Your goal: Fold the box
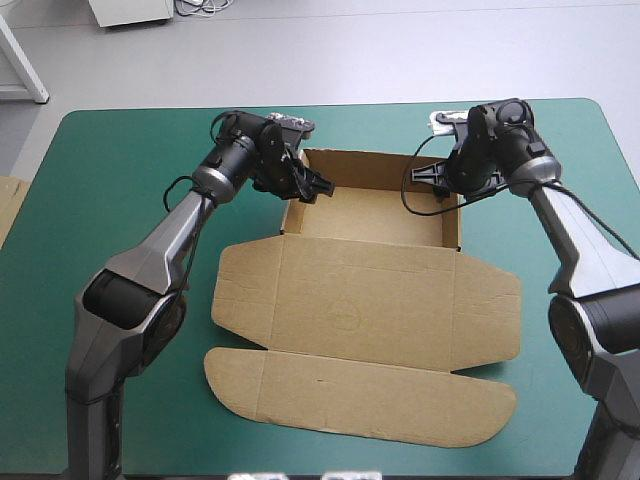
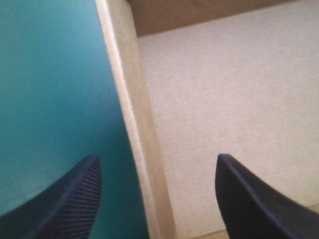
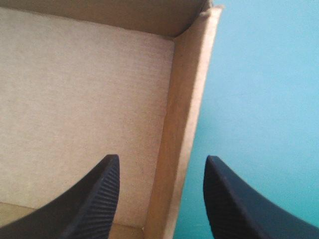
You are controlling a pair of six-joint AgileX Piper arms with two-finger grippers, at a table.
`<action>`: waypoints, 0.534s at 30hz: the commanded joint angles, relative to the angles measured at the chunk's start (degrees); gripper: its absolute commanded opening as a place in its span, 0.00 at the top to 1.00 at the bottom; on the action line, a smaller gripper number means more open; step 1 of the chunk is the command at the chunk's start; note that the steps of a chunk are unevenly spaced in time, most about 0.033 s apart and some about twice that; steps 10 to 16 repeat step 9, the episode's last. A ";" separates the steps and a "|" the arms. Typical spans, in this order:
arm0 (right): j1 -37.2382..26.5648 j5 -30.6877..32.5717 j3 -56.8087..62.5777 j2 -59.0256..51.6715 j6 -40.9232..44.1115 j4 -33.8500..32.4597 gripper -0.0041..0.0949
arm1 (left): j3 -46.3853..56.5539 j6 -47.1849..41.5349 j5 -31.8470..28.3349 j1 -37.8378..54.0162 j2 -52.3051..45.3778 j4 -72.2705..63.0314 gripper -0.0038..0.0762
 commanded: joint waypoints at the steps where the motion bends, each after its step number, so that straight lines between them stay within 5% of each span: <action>1: -0.08 -0.87 -1.73 -7.85 -1.19 -0.57 0.47 | -1.88 2.38 -0.37 -0.42 -8.80 -1.89 0.35; 9: 1.41 -1.75 -0.50 -21.90 -2.63 -2.32 0.47 | -1.52 6.19 -0.41 -1.89 -21.72 1.72 0.36; 16: 1.41 -1.75 -0.50 -21.90 -2.63 -2.32 0.47 | -1.52 6.19 -0.41 -1.89 -21.72 1.72 0.36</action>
